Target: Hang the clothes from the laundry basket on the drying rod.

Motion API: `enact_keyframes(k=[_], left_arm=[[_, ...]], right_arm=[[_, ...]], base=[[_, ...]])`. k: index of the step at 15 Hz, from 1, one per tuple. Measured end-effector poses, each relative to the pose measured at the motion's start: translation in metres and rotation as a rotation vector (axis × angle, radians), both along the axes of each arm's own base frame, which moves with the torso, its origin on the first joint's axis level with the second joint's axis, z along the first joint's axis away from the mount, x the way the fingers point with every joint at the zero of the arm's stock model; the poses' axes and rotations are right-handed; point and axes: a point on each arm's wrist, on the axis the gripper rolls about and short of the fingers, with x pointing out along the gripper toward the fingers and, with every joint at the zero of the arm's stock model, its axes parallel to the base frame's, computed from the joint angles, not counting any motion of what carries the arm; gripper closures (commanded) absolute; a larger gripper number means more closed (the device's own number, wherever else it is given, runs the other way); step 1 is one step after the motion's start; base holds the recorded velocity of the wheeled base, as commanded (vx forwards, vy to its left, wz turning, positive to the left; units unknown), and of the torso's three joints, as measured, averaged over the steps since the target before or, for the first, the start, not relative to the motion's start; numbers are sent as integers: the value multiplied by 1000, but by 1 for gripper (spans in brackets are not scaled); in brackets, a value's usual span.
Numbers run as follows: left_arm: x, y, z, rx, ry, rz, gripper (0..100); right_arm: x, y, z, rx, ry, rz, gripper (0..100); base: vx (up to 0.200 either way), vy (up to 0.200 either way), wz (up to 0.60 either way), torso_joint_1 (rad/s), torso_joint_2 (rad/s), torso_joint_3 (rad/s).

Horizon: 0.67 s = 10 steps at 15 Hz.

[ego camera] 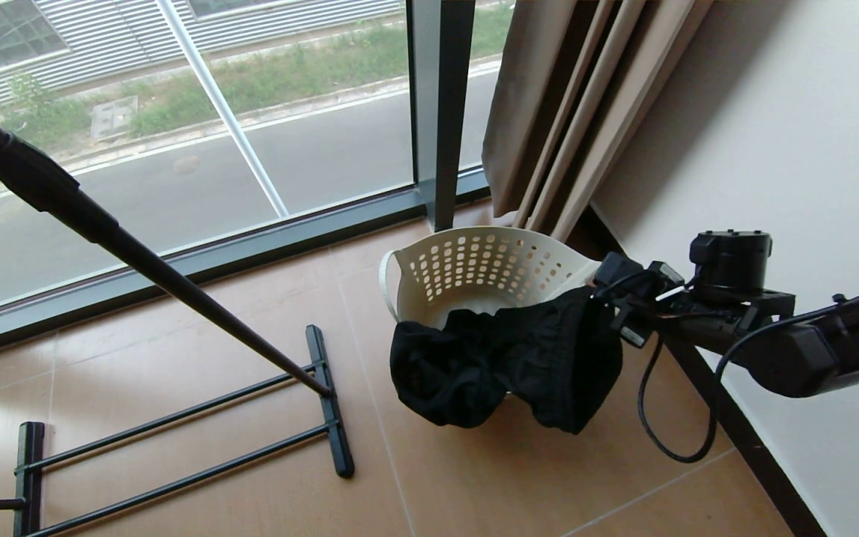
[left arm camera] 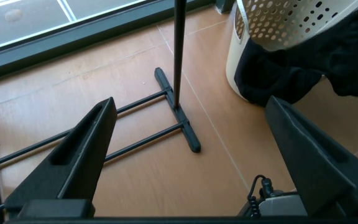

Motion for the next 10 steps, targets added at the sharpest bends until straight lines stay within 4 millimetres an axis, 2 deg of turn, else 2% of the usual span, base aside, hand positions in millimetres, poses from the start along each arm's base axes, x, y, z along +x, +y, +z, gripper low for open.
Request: enact_keyframes(k=[2, 6, 10], left_arm=[[0, 0, 0, 7, 0, 0, 0], [0, 0, 0, 11, 0, -4, 0], [0, 0, 0, 11, -1, -4, 0]], right_arm=[[-23, 1, 23, 76, -28, -10, 100], [-63, 1, 56, 173, -86, -14, 100], [-109, -8, 81, 267, -143, -43, 100]], base=[[0, 0, 0, 0, 0, 0], [0, 0, 0, 0, 0, 0], [0, 0, 0, 1, -1, 19]])
